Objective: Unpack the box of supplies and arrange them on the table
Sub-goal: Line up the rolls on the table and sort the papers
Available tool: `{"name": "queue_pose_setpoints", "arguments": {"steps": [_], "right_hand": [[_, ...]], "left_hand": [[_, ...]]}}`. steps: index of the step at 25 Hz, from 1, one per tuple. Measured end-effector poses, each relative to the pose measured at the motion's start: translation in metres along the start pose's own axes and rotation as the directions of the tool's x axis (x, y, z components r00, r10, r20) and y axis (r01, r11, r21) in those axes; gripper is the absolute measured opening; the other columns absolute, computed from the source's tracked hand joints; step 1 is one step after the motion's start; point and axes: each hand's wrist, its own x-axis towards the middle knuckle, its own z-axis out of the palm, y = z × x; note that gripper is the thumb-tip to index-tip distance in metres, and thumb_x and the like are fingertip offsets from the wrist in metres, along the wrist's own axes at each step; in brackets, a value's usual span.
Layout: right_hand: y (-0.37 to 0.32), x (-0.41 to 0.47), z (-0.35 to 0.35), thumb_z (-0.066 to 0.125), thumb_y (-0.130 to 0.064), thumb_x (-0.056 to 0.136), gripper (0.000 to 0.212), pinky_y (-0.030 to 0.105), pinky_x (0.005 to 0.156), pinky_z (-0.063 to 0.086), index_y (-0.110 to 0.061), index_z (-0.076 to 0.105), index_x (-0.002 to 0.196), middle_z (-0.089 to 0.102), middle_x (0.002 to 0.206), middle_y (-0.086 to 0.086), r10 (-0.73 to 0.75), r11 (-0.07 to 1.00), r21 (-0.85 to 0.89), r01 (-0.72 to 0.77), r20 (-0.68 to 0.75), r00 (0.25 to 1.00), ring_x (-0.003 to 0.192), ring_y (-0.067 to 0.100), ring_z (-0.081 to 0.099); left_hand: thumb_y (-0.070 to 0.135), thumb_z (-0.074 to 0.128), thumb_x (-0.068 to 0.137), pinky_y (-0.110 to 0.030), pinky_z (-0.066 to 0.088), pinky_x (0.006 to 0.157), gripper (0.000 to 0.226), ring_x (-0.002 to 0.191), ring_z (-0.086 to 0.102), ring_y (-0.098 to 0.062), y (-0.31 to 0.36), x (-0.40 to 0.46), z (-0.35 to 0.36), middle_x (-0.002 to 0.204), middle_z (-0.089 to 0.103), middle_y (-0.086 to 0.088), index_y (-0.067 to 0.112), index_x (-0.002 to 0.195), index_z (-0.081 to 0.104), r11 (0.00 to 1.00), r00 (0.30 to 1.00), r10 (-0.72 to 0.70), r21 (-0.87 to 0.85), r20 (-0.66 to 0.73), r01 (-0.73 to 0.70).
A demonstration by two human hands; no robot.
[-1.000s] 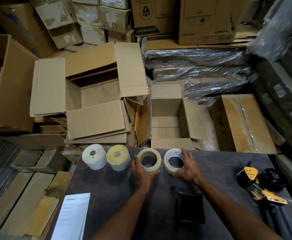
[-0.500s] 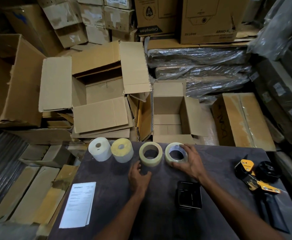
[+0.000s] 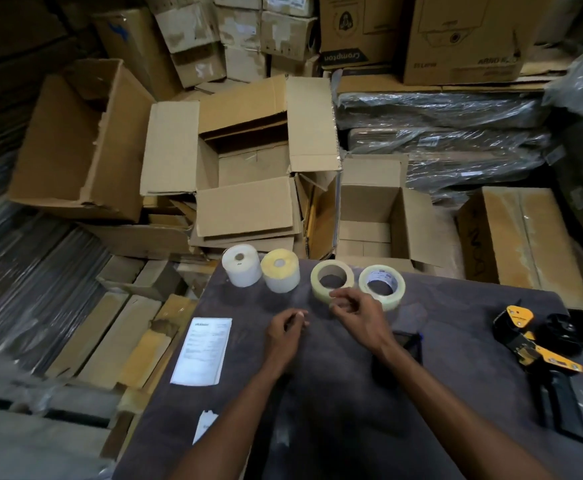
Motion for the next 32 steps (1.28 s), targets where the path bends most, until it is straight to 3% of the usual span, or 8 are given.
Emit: {"name": "queue_pose_setpoints", "arguments": {"steps": [3, 7, 12, 17, 21, 25, 29, 32], "right_hand": [[-0.006, -0.023, 0.04, 0.069, -0.011, 0.085, 0.019, 0.016, 0.066, 0.05, -0.017, 0.072, 0.103, 0.069, 0.076, -0.009, -0.017, 1.0, -0.018, 0.019, 0.104, 0.994, 0.064, -0.001, 0.058], [0.0, -0.063, 0.095, 0.072, -0.023, 0.08, 0.022, 0.027, 0.07, 0.058, -0.023, 0.073, 0.102, 0.074, 0.079, -0.004, 0.021, 0.999, -0.045, -0.016, 0.119, 0.993, 0.072, 0.004, 0.067], [0.006, -0.125, 0.166, 0.074, -0.022, 0.077, 0.022, 0.025, 0.071, 0.055, -0.019, 0.075, 0.099, 0.074, 0.076, -0.005, 0.233, 0.972, -0.071, -0.226, 0.117, 0.966, 0.068, 0.003, 0.065], [0.005, -0.189, 0.218, 0.082, -0.02, 0.074, 0.021, 0.024, 0.068, 0.05, -0.018, 0.068, 0.09, 0.07, 0.079, -0.004, 0.41, 0.907, -0.115, -0.405, 0.022, 0.912, 0.071, 0.012, 0.063], [-0.001, -0.224, 0.242, 0.087, -0.021, 0.069, 0.042, 0.013, 0.063, 0.052, -0.023, 0.061, 0.103, 0.07, 0.09, -0.012, 0.457, 0.88, -0.126, -0.458, -0.037, 0.889, 0.077, 0.0, 0.066], [-0.005, -0.232, 0.258, 0.081, -0.015, 0.064, 0.041, 0.016, 0.061, 0.053, -0.022, 0.068, 0.102, 0.074, 0.09, -0.011, 0.46, 0.867, -0.157, -0.473, -0.114, 0.88, 0.073, 0.002, 0.067], [-0.002, -0.235, 0.269, 0.076, -0.015, 0.062, 0.043, 0.035, 0.068, 0.062, -0.021, 0.072, 0.104, 0.077, 0.098, -0.005, 0.458, 0.854, -0.195, -0.483, -0.16, 0.875, 0.078, 0.011, 0.072], [0.001, -0.237, 0.274, 0.076, -0.014, 0.065, 0.042, 0.037, 0.069, 0.063, -0.021, 0.071, 0.106, 0.077, 0.103, -0.002, 0.476, 0.839, -0.202, -0.505, -0.176, 0.862, 0.083, 0.017, 0.073]], "left_hand": [[0.026, 0.059, 0.097, -0.035, 0.058, 0.081, 0.016, 0.084, 0.072, -0.011, -0.004, -0.021, -0.031, 0.084, 0.076, 0.002, 0.021, 0.097, 0.074, 0.999, 1.0, -0.014, -0.04, 0.005, 0.015], [0.025, 0.057, 0.098, -0.025, 0.057, 0.078, 0.018, 0.082, 0.071, -0.009, -0.02, -0.05, -0.076, 0.083, 0.076, 0.0, 0.017, 0.101, 0.073, 0.999, 0.999, -0.01, -0.036, 0.03, 0.011], [0.024, 0.058, 0.097, -0.024, 0.055, 0.068, 0.016, 0.075, 0.071, -0.008, -0.056, -0.085, -0.135, 0.08, 0.076, 0.003, 0.021, 0.098, 0.074, 1.0, 0.999, 0.005, 0.003, 0.033, -0.005], [0.024, 0.068, 0.084, -0.035, 0.058, 0.079, 0.013, 0.092, 0.069, -0.016, -0.113, -0.13, -0.18, 0.095, 0.071, 0.007, 0.035, 0.092, 0.067, 0.997, 0.998, -0.063, 0.05, 0.014, 0.062], [0.03, 0.072, 0.072, -0.04, 0.055, 0.086, 0.043, 0.101, 0.061, -0.022, -0.133, -0.166, -0.193, 0.112, 0.057, 0.001, 0.031, 0.112, 0.056, 0.953, 0.985, -0.171, 0.256, 0.001, 0.165], [0.03, 0.072, 0.077, -0.038, 0.042, 0.103, 0.097, 0.132, 0.04, -0.028, -0.126, -0.189, -0.186, 0.145, 0.033, -0.007, 0.018, 0.155, 0.015, 0.883, 0.96, -0.263, 0.426, 0.097, 0.199], [0.027, 0.074, 0.078, -0.037, 0.041, 0.102, 0.108, 0.134, 0.039, -0.031, -0.123, -0.183, -0.181, 0.149, 0.025, -0.011, 0.016, 0.157, 0.002, 0.861, 0.934, -0.339, 0.437, 0.114, 0.259], [0.026, 0.077, 0.076, -0.041, 0.042, 0.107, 0.11, 0.136, 0.038, -0.032, -0.127, -0.176, -0.183, 0.151, 0.028, -0.012, 0.017, 0.157, 0.003, 0.857, 0.926, -0.365, 0.422, 0.092, 0.296]]}}
